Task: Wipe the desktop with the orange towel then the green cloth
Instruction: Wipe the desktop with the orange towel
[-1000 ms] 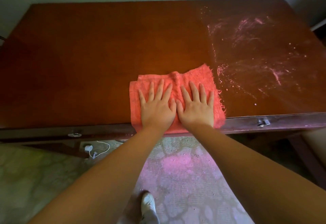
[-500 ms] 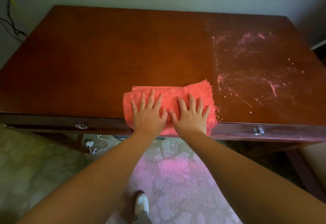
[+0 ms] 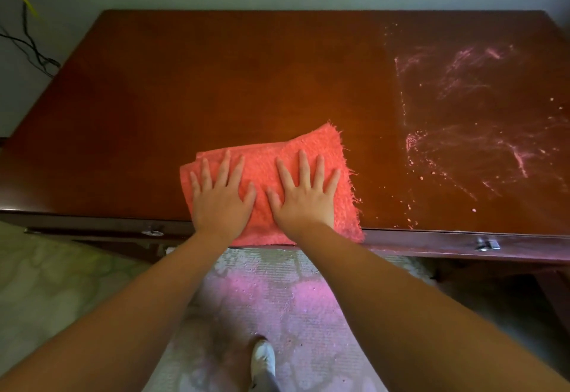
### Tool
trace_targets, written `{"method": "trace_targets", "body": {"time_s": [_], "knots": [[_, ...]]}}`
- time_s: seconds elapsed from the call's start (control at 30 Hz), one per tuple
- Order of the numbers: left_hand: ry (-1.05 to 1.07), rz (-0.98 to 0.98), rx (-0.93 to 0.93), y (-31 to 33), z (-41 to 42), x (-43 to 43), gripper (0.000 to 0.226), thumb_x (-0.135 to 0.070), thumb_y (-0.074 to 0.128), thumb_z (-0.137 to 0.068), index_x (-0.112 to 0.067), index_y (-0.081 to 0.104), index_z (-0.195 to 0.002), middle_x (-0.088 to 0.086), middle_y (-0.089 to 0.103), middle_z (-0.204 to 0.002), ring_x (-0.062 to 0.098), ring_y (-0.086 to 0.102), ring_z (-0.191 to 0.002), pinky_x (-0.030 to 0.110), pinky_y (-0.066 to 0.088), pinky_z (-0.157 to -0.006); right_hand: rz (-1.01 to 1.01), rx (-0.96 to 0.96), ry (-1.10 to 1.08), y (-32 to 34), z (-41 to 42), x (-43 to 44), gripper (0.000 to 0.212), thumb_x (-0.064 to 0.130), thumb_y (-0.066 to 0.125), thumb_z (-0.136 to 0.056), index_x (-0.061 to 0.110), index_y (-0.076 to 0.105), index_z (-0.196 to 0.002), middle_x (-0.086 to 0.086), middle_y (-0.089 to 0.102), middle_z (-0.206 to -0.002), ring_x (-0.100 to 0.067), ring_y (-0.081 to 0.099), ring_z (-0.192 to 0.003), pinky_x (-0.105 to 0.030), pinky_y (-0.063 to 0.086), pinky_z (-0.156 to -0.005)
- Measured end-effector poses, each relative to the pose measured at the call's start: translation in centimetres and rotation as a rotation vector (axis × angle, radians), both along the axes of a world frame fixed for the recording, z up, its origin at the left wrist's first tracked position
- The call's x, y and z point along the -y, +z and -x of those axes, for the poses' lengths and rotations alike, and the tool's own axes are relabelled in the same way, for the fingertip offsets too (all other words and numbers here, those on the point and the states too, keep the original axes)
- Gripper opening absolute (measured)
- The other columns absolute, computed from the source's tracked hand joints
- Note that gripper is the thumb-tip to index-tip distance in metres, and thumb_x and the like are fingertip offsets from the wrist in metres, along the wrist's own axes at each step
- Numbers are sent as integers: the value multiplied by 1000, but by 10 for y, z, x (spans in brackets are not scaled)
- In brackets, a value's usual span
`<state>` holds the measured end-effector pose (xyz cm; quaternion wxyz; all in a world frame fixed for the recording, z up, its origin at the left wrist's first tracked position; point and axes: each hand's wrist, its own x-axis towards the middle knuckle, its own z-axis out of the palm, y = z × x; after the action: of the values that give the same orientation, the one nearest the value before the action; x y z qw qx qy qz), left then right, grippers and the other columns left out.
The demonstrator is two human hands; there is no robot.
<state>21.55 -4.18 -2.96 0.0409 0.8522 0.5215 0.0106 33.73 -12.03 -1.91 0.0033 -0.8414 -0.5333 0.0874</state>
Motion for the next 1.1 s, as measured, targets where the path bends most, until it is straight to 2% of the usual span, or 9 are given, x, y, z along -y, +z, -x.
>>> {"method": "trace_targets", "body": {"time_s": [0.13,0.33,0.43,0.5,0.6,0.77,0.87,1.0,1.1], "knots": [[62,1,10,-3,-14,19,58,-47,24,-97,-30,7,-151,-1,-3,-160,37,-7,-145,52,-6,-117,-13,-2,72,-2,-17,11,59,58,8,-96,38,-6,-150,-2,-16,-159,-34,-18,-144,-59,-12,-112],[26,26,24,-2,-61,59,64,-49,11,-93,-23,5,-151,6,-4,-160,41,-6,-144,56,-7,-115,-36,10,65,-4,-63,49,60,57,5,-94,38,-2,-151,3,-13,-160,-28,-15,-146,-52,-12,-115],[-21,36,48,0,-93,84,84,-51,-6,-75,-19,9,-151,10,1,-159,43,-3,-143,57,-8,-113,-38,19,11,-5,-90,76,65,58,-1,-89,38,-2,-150,3,-11,-160,-27,-13,-146,-51,-11,-116],[-55,51,55,-1,-116,99,86,-50,-3,-73,-17,15,-151,13,7,-158,45,1,-143,59,-5,-112,-34,28,-36,-5,-109,96,72,59,-8,-82,38,-3,-150,4,-10,-160,-27,-12,-146,-50,-11,-116],[-101,37,81,-1,-151,123,78,-47,13,-78,-11,35,-144,18,26,-153,49,19,-139,65,8,-110,-23,49,-99,-6,-137,125,79,59,-14,-74,38,-6,-149,4,-12,-160,-26,-13,-146,-50,-10,-117],[-120,96,75,3,-192,148,91,-50,-5,-68,-15,7,-151,15,-1,-158,45,-7,-142,60,-13,-110,-10,26,-188,-3,-168,155,77,62,-14,-75,39,-9,-149,3,-15,-159,-27,-15,-146,-51,-11,-116],[-99,91,38,3,-198,144,81,-50,2,-77,-17,2,-151,14,-6,-159,44,-11,-142,62,-12,-109,10,24,-214,-3,-172,151,67,61,-6,-85,39,-11,-148,0,-18,-159,-31,-17,-145,-55,-11,-115],[-106,115,32,4,-203,128,78,-52,10,-81,-21,-1,-151,10,-12,-158,43,-14,-142,62,-12,-109,7,39,-243,-3,-175,134,80,61,-18,-73,38,-11,-149,-2,-17,-159,-35,-17,-144,-59,-11,-113],[-112,107,40,4,-209,114,77,-53,10,-82,-23,-1,-151,9,-14,-158,42,-14,-142,62,-11,-110,-4,42,-245,-4,-183,121,80,61,-17,-73,38,-10,-149,-3,-15,-159,-36,-16,-144,-60,-10,-112]]}}
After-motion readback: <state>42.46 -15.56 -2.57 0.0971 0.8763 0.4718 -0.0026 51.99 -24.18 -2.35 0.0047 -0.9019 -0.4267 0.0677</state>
